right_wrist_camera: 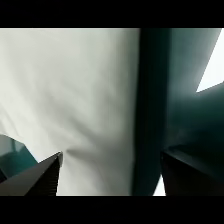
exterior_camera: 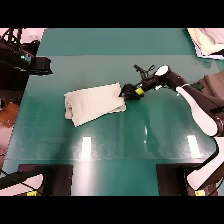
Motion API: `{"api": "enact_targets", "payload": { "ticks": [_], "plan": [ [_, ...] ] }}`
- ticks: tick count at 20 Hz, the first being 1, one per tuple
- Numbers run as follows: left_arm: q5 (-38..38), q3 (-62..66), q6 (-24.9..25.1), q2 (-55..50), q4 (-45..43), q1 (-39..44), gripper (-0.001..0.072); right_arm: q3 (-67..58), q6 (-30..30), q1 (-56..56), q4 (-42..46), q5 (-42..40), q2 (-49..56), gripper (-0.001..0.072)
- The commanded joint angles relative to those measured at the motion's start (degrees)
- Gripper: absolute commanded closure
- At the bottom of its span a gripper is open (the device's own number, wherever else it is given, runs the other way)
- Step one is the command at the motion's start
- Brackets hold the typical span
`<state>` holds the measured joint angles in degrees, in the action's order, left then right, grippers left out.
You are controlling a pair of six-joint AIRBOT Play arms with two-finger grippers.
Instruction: Fold the shirts.
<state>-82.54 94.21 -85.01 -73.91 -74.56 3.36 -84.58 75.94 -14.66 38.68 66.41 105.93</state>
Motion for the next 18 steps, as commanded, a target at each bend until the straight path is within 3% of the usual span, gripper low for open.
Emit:
{"api": "enact_targets", "payload": {
  "ticks": [1,3,5,6,8,9,13,18],
  "plan": [
    [0.0,0.0,1.3,0.0,0.0,0.0,0.0682,1.8,-0.6,-4.3,-3.2,-7.7,0.2,0.0022],
    [0.0,0.0,1.4,0.0,0.0,0.0,0.0682,1.7,-0.6,-6.7,-3.3,-9.9,0.5,0.007],
    [-0.1,0.0,1.4,0.0,0.0,0.0,0.0681,1.7,-0.7,-8.3,-4.0,-11.6,0.8,0.0217],
    [-0.2,0.0,1.4,0.0,0.0,0.0,0.0682,1.7,-2.1,-8.8,-5.0,-12.6,0.8,0.0321],
    [-0.2,0.0,1.4,0.0,0.0,0.0,0.0682,1.7,-6.3,-9.0,-7.8,-13.5,0.7,0.0615],
    [-0.5,0.0,1.4,0.0,0.0,0.0,0.0682,1.7,-7.7,-8.9,-8.2,-13.6,0.3,0.0693],
    [-1.1,0.0,1.5,0.0,0.0,0.0,0.0682,1.7,-8.0,-2.7,-2.8,-13.6,-6.4,0.0698],
    [-0.9,0.0,1.4,0.0,0.8,0.0,0.0682,1.7,-7.8,17.2,3.4,-9.4,-18.6,0.0698]
  ]
}}
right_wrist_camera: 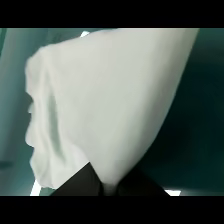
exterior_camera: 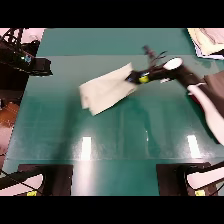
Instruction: Fold the shirts.
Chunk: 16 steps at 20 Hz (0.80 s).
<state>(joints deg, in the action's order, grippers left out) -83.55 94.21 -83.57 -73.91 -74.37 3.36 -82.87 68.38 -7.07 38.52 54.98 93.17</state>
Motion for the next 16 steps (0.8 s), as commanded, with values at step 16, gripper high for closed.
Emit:
{"api": "enact_targets", "payload": {
  "ticks": [16],
  "plan": [
    [0.0,0.0,-0.5,0.0,9.3,0.0,0.0682,-7.4,-7.0,44.2,3.1,-0.3,-6.4,0.0698]
  ]
}}
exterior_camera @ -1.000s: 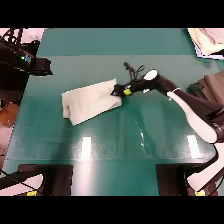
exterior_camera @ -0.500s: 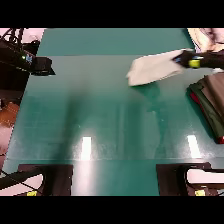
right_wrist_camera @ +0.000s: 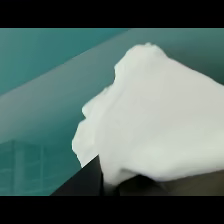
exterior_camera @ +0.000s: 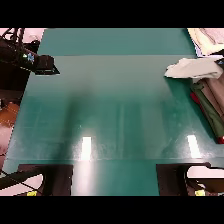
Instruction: Fold the shirts.
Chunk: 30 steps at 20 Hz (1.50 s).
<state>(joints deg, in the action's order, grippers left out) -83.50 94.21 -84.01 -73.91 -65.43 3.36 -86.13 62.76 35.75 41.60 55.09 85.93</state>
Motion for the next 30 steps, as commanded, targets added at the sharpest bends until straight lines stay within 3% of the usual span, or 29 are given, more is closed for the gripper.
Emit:
{"api": "enact_targets", "payload": {
  "ticks": [1,8,17,23,25,26,27,28,30],
  "plan": [
    [0.0,-0.1,-0.1,0.0,0.3,0.0,0.0682,-6.8,-1.4,1.4,0.0,-0.1,0.8,0.0698],
    [-0.1,-0.1,0.5,0.0,0.3,0.0,0.0682,-24.0,1.7,1.4,3.6,7.3,-0.2,0.0698],
    [-0.2,-0.1,2.1,0.0,0.3,0.0,0.0682,-27.0,18.6,1.4,39.3,20.0,-4.6,0.0696],
    [-0.2,-0.1,4.0,0.0,0.3,0.0,0.0682,-23.8,23.9,4.8,54.2,34.2,-4.6,0.0694],
    [-0.2,-0.1,4.2,0.0,0.3,0.0,0.0682,-20.6,24.5,8.5,55.0,38.0,-4.6,0.0684],
    [-0.3,-0.1,4.5,0.0,0.3,0.0,0.0682,-18.9,25.6,10.5,55.0,39.0,-4.6,0.0583],
    [-0.3,-0.1,4.5,0.0,0.3,0.0,0.0682,-17.3,26.3,12.6,54.8,40.1,-4.6,0.0387],
    [-0.3,-0.1,4.5,0.0,0.3,0.0,0.0682,-15.8,26.3,14.5,53.6,40.9,-4.7,0.0251],
    [-0.3,-0.1,4.5,0.0,0.3,0.0,0.0682,-13.7,26.4,18.8,47.9,41.5,-5.2,0.0231]
  ]
}}
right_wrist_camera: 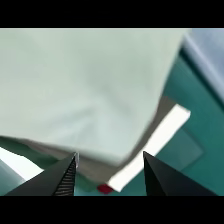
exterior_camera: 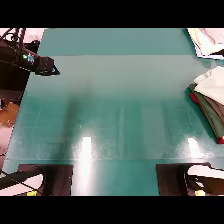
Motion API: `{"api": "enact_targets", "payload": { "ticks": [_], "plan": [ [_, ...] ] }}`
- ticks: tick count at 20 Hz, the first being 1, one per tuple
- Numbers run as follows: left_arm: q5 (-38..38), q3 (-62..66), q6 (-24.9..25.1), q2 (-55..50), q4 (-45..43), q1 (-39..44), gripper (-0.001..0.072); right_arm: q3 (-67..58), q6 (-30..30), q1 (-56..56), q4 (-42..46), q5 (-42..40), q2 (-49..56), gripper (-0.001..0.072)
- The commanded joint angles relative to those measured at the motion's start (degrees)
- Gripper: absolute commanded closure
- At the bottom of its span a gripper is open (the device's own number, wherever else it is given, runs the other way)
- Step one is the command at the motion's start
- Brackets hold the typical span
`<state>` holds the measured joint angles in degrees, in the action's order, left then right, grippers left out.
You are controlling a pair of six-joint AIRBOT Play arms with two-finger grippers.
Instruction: Fold the shirts.
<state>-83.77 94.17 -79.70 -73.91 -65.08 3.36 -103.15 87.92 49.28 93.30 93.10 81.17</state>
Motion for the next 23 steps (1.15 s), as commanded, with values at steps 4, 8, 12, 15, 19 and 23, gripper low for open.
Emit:
{"api": "enact_targets", "payload": {
  "ticks": [4,8,12,15,19,23],
  "plan": [
    [1.4,0.0,0.2,0.0,0.0,0.0,0.0682,3.6,2.1,8.8,-18.9,-1.1,-3.0,0.024],
    [2.0,0.0,0.1,0.0,0.3,0.0,0.0682,3.6,2.1,4.0,-34.0,-6.8,-7.0,0.0265],
    [3.0,0.0,0.2,0.0,0.7,0.0,0.0681,3.6,2.1,-6.6,-36.7,-7.9,-10.1,0.0265],
    [4.4,0.0,0.2,0.0,0.7,0.0,0.0682,3.6,2.0,-16.1,-36.6,-7.9,-11.8,0.04],
    [4.9,0.0,0.2,0.0,0.7,0.0,0.0682,3.6,0.9,-25.5,-36.2,-9.0,-13.2,0.0692],
    [4.9,0.0,0.2,0.0,0.8,0.0,0.0681,3.6,0.9,-30.0,-36.2,-8.9,-13.2,0.0692]
  ]
}}
